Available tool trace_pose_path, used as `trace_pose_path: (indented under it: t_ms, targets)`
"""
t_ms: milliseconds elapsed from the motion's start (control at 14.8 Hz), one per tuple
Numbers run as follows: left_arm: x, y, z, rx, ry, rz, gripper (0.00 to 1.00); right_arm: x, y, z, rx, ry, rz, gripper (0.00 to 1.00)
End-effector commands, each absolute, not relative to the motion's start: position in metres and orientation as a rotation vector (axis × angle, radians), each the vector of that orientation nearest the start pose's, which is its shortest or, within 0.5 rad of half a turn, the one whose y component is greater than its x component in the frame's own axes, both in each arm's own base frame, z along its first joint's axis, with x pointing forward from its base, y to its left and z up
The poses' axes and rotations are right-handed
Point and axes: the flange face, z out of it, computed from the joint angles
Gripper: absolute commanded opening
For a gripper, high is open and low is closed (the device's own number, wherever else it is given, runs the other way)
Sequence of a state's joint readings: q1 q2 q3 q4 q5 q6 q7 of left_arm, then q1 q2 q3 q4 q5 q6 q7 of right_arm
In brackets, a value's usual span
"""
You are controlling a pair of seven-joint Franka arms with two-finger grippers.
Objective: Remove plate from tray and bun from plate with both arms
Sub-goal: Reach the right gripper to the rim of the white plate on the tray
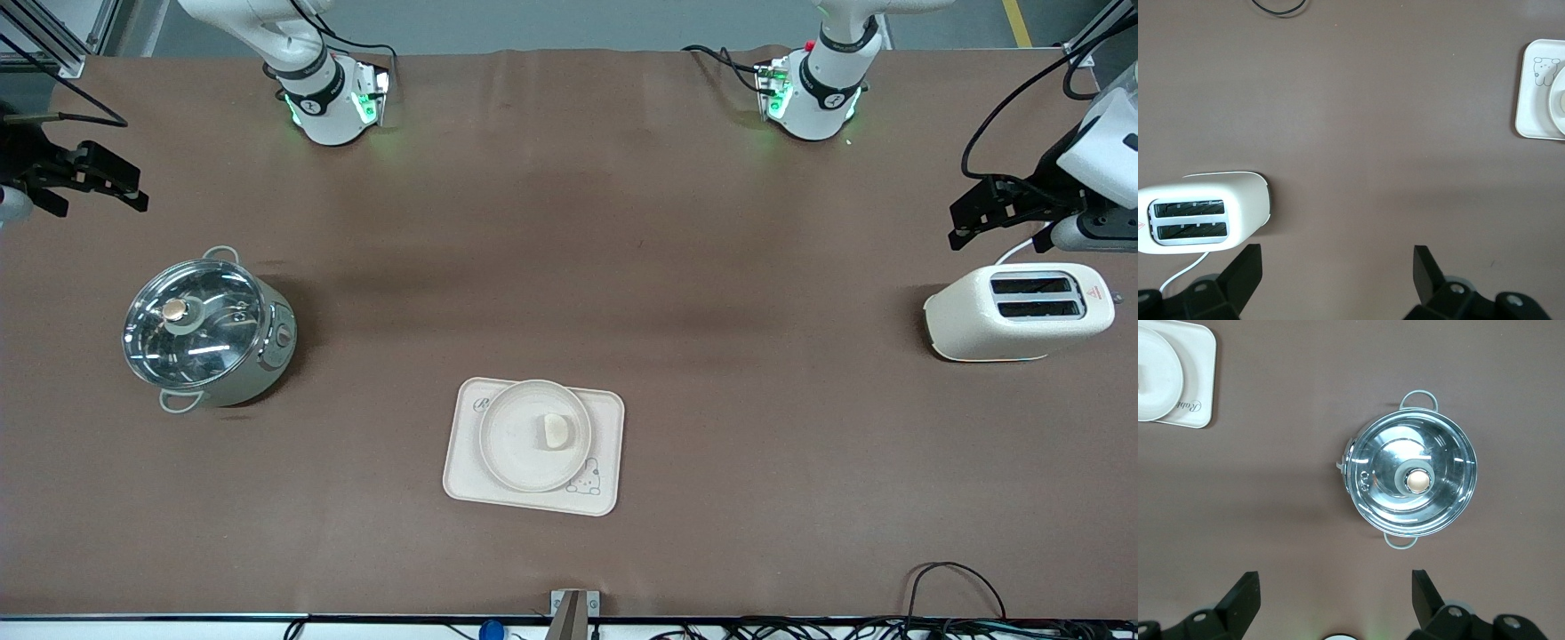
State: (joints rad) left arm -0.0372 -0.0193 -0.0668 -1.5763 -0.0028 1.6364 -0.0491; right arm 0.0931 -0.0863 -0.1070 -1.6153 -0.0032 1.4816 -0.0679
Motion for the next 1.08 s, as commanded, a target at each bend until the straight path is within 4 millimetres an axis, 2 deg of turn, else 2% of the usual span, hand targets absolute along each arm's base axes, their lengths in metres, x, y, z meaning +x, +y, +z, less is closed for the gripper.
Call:
trace_pose_path:
  t_ms: [0, 337, 405, 472, 540, 675, 810, 1012]
  targets:
    - [0.554, -0.06, 0.642, -3.159, 0.106, -0.114, 1.0, 0.513, -0.013, 0.644, -3.151, -0.079, 0.072, 1.0]
    - [0.555, -0.055, 0.645, -3.157, 0.085, -0.127, 1.0, 0.515, -0.014, 0.645, -3.153, -0.076, 0.048, 1.0]
    - [0.555, -0.054, 0.646, -3.156, 0.101, -0.129, 1.0, 0.518, -0.011, 0.645, -3.152, -0.084, 0.028, 1.0]
    - [0.555, -0.056, 0.647, -3.157, 0.109, -0.132, 1.0, 0.529, -0.007, 0.639, -3.143, -0.089, -0.011, 1.0]
    - [0.555, -0.06, 0.647, -3.158, 0.104, -0.131, 1.0, 0.541, 0.008, 0.629, -3.141, -0.13, -0.043, 1.0]
    - [0.555, -0.059, 0.645, -3.157, 0.121, -0.127, 1.0, 0.572, 0.042, 0.589, -3.094, -0.188, -0.034, 1.0]
    - [0.555, -0.06, 0.644, -3.157, 0.121, -0.122, 1.0, 0.595, 0.061, 0.554, -2.976, -0.151, -0.023, 1.0]
    - [0.554, -0.063, 0.641, -3.159, 0.111, -0.109, 1.0, 0.625, 0.097, 0.499, -2.954, -0.117, -0.016, 1.0]
